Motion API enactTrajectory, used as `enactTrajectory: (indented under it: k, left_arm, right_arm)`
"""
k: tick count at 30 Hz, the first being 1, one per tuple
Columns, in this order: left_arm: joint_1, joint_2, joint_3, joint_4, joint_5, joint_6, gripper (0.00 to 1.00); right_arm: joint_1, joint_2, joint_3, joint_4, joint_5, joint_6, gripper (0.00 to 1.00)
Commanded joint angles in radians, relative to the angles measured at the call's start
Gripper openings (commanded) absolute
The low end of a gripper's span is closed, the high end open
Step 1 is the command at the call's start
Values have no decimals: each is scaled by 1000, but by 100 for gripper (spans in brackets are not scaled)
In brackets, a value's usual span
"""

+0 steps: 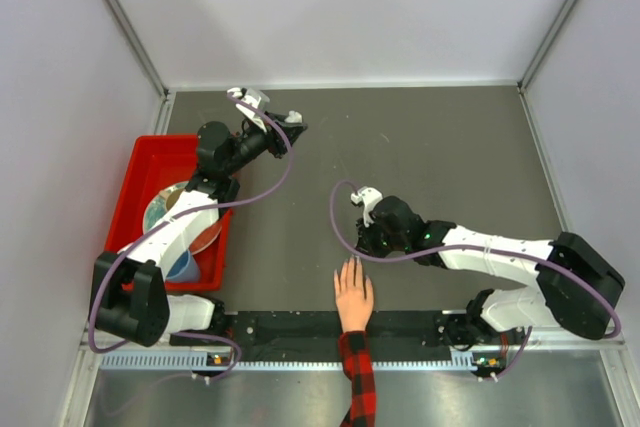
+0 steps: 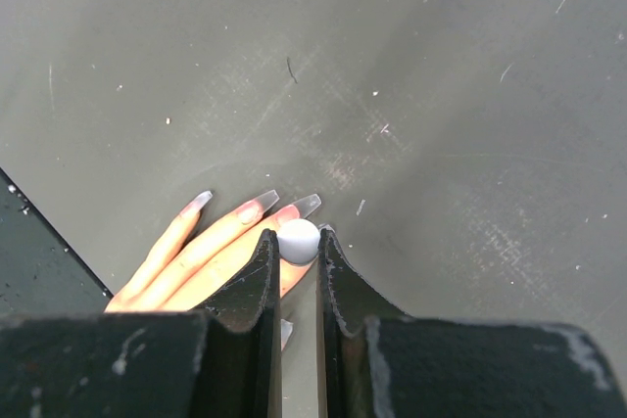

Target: Paint the nails

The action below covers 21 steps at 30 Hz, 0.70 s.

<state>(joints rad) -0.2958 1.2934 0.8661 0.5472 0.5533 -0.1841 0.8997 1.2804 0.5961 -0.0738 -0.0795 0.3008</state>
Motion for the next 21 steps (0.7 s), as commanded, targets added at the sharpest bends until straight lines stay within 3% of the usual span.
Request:
enactTrajectory:
  k: [1,21]
  left_arm:
    - [4,-19,37,73,10,0,0]
    - [4,-19,37,76,11,-2,0]
  right_arm:
    - [-8,13,16,25,7,17,0]
    - [-8,-16,10,-14,49,32,0]
